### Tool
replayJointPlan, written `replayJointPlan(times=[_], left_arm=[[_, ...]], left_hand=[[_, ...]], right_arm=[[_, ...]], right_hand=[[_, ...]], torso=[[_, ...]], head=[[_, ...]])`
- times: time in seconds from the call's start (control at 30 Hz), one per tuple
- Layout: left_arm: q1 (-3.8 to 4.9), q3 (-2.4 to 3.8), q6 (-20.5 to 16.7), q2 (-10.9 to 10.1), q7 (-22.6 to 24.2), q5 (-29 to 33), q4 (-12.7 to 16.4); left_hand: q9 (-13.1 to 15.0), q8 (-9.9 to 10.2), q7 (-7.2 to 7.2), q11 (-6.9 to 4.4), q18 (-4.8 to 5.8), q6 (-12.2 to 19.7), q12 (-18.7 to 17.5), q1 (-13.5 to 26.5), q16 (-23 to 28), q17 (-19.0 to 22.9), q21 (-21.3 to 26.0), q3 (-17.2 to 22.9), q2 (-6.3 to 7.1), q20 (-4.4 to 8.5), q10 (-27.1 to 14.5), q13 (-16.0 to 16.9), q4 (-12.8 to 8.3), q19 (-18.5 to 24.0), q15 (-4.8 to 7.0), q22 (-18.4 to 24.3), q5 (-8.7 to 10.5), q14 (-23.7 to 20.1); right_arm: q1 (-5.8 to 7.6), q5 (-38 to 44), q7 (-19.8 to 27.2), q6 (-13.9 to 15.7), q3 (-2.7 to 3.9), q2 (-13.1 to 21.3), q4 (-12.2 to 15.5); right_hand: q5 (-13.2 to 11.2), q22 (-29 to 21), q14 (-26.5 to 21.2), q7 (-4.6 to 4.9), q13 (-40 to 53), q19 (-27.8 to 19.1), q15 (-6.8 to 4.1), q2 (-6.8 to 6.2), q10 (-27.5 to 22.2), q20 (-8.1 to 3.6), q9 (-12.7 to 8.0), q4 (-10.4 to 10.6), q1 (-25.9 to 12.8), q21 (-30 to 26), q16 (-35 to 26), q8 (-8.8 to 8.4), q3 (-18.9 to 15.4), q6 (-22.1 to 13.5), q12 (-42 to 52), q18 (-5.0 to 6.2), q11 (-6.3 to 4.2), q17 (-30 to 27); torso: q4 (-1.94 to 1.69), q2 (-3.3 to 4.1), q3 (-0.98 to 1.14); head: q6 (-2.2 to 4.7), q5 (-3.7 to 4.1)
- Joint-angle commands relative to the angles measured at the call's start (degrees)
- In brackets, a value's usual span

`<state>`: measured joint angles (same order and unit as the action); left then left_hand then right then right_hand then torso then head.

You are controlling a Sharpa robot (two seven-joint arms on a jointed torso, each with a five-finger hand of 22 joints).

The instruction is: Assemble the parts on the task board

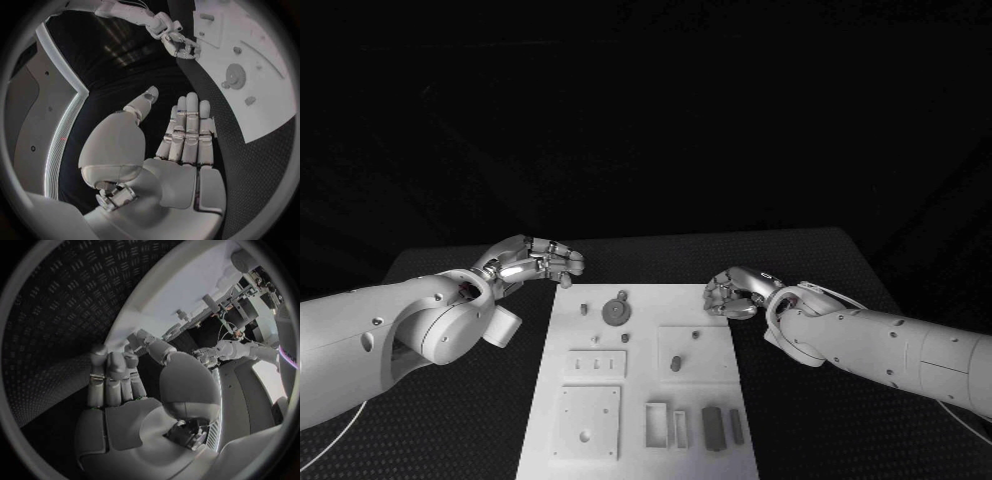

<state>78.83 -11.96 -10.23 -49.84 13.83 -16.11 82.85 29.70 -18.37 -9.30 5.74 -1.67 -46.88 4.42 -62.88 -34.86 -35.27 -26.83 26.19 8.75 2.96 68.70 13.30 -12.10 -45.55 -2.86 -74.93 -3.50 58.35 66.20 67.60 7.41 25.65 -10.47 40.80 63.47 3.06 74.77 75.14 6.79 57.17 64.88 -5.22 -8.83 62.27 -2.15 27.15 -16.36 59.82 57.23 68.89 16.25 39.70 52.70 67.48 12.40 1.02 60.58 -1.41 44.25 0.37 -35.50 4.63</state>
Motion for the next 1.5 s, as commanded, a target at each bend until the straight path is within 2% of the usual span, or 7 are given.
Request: replayJointPlan(times=[0.03,0.37,0.57,0.87,1.07,1.23,1.5], left_arm=[[0.04,0.03,0.86,0.09,0.57,0.08,0.11],[0.04,0.03,0.82,0.05,0.51,0.07,0.08],[0.04,0.03,0.81,-0.05,0.50,0.07,0.13],[0.04,0.03,0.83,-0.16,0.48,0.07,0.13],[0.04,0.03,0.84,-0.21,0.46,0.06,0.20],[0.04,0.03,0.93,-0.24,0.40,0.06,0.25],[0.04,0.03,0.85,-0.15,0.40,0.06,0.13]], left_hand=[[0.09,0.33,-0.24,0.12,-0.26,0.17,-0.21,0.36,0.21,0.07,-0.40,0.09,-0.25,-0.16,-0.16,0.08,-0.32,0.38,-0.03,-0.74,-0.12,-0.45],[0.10,0.34,-0.24,0.12,-0.27,0.17,-0.22,0.33,0.21,0.07,-0.40,0.11,-0.25,-0.15,-0.17,0.09,-0.36,0.38,-0.03,-0.74,-0.12,-0.46],[0.11,0.35,-0.24,0.12,-0.27,0.17,-0.23,0.30,0.21,0.07,-0.41,0.12,-0.25,-0.15,-0.18,0.10,-0.40,0.39,-0.03,-0.74,-0.12,-0.47],[0.12,0.36,-0.24,0.11,-0.27,0.17,-0.24,0.29,0.21,0.07,-0.41,0.13,-0.25,-0.15,-0.18,0.10,-0.42,0.40,-0.03,-0.74,-0.12,-0.47],[0.13,0.37,-0.24,0.11,-0.27,0.17,-0.25,0.29,0.21,0.07,-0.41,0.14,-0.25,-0.16,-0.18,0.11,-0.43,0.40,-0.04,-0.74,-0.12,-0.47],[0.14,0.38,-0.23,0.10,-0.27,0.17,-0.25,0.29,0.21,0.07,-0.41,0.15,-0.27,-0.16,-0.17,0.12,-0.44,0.40,-0.04,-0.74,-0.12,-0.47],[0.15,0.39,-0.22,0.10,-0.27,0.17,-0.25,0.31,0.20,0.07,-0.42,0.15,-0.28,-0.17,-0.16,0.14,-0.45,0.41,-0.04,-0.74,-0.12,-0.47]], right_arm=[[-0.05,0.01,-0.17,0.14,0.01,-0.14,0.04],[-0.05,0.04,-1.40,0.80,0.01,0.27,0.48],[-0.05,1.19,-2.71,2.87,0.00,0.58,1.39],[-0.10,3.09,-5.70,7.25,0.00,1.03,2.26],[-0.29,4.41,-7.51,9.36,-0.01,1.37,3.21],[-0.62,5.36,-9.03,10.28,-0.01,1.49,3.85],[-1.77,6.01,-9.68,9.61,-0.01,1.03,3.72]], right_hand=[[-0.27,0.01,-0.04,0.28,-0.10,0.07,-0.48,0.03,-0.04,-0.33,0.07,0.17,-0.47,0.38,-0.21,0.28,0.19,0.87,0.36,2.60,-0.46,0.11],[-0.06,-0.06,-0.10,0.62,-0.22,0.07,-0.23,-1.28,-0.35,-0.32,-0.34,0.02,-1.71,0.33,-0.38,-0.63,-0.38,-0.64,0.21,2.60,-0.15,0.14],[4.86,-0.02,-0.32,1.49,-0.15,-0.44,0.61,-3.08,-1.49,-0.21,-1.04,-0.34,-4.85,0.21,-0.63,-1.98,-5.22,-2.91,0.33,2.60,0.70,0.32],[5.53,-0.09,-0.35,1.67,-0.14,-0.50,0.79,-3.76,-1.81,-0.26,-1.10,-0.31,-5.97,0.13,-0.70,-2.10,-7.85,-3.21,0.54,2.60,0.88,0.41],[4.96,-0.31,-0.12,0.91,-0.28,-0.08,0.12,-3.46,-1.29,-0.53,-0.56,-0.25,-5.62,0.07,-0.71,-0.75,-8.79,-0.75,0.93,2.60,0.17,0.52],[4.50,-0.54,0.15,-0.82,-0.49,0.38,-1.42,-3.60,-0.40,-0.77,1.07,-0.19,-5.55,0.02,-0.84,1.92,-9.09,3.87,1.24,2.60,-1.47,0.60],[4.24,-0.66,0.27,-1.53,-0.68,0.57,-2.08,-3.88,-0.04,-0.93,2.17,-0.14,-6.03,-0.03,-0.99,2.82,-9.34,5.28,1.18,2.60,-2.16,0.66]], torso=[[0.00,-0.01,0.00],[-0.02,-0.02,0.03],[0.13,-0.06,0.05],[-0.05,-0.02,0.02],[0.00,-0.01,0.01],[0.09,-0.04,0.01],[-0.06,0.02,0.03]], head=[[0.03,0.27],[-0.11,0.25],[-0.04,0.23],[0.03,0.40],[-0.01,0.35],[-0.01,0.35],[-0.14,0.43]])
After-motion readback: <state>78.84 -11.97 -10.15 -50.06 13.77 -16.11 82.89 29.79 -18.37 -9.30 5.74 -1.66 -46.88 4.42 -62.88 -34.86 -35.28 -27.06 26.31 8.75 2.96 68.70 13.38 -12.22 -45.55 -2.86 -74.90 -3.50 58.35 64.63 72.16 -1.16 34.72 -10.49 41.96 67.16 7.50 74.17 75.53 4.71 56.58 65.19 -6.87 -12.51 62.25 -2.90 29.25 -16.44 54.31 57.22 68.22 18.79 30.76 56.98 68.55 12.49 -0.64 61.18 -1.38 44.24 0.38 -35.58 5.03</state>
